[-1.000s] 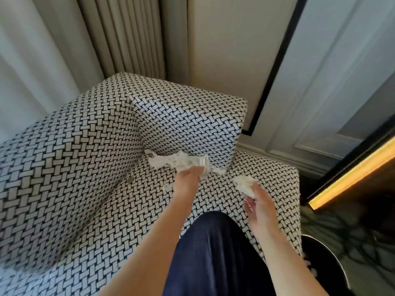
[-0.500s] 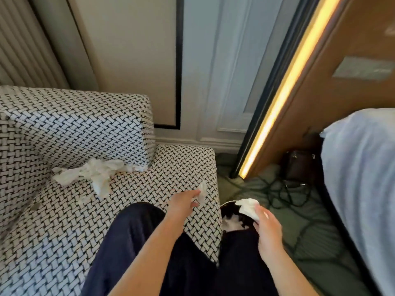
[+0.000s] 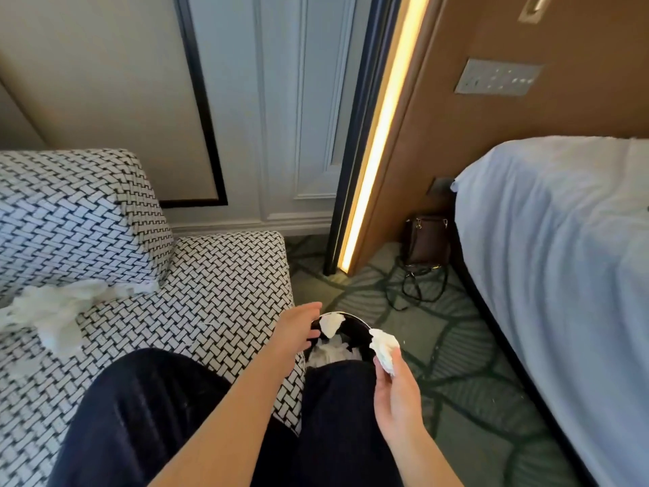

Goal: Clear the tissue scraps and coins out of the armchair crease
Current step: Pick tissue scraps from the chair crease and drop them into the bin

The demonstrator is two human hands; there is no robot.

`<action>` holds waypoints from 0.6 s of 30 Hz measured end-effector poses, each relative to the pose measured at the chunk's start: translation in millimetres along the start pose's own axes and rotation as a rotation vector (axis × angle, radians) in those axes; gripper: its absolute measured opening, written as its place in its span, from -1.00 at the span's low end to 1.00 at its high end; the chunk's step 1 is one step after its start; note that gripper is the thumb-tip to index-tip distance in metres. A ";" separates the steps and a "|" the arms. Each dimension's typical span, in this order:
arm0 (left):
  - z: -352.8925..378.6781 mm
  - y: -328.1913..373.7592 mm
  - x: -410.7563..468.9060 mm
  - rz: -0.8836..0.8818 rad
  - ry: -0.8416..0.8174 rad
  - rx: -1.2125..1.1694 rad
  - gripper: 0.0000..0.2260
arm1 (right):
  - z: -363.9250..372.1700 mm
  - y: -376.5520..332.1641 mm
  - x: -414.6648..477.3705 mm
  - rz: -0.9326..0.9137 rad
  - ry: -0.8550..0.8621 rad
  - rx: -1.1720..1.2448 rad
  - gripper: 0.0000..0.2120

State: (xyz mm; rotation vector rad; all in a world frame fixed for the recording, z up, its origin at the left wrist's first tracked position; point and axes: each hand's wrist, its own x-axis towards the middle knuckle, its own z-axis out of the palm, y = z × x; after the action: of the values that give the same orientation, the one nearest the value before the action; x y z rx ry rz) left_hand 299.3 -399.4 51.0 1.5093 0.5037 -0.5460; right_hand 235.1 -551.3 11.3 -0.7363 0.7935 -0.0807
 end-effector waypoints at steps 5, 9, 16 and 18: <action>-3.4 -9.9 -0.3 -0.014 0.048 -0.014 -0.72 | -4.6 -3.1 -1.5 0.019 0.022 0.015 -0.83; -10.2 -17.4 -1.9 -0.041 0.073 -0.046 -0.74 | -7.4 -3.0 2.9 0.047 0.064 0.040 -0.87; -16.3 -22.5 -7.5 -0.079 0.089 -0.094 -0.77 | 7.8 -15.1 20.0 0.133 0.068 -0.060 -0.86; -18.4 -20.5 -8.3 -0.078 0.094 -0.106 -0.78 | 16.4 -23.1 20.9 0.148 0.057 -0.030 -0.89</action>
State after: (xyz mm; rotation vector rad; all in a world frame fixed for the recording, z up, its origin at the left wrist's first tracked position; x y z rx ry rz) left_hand 280.5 -380.5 40.0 1.4230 0.6573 -0.5022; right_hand 265.6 -566.2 20.6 -0.7033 0.9033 0.0438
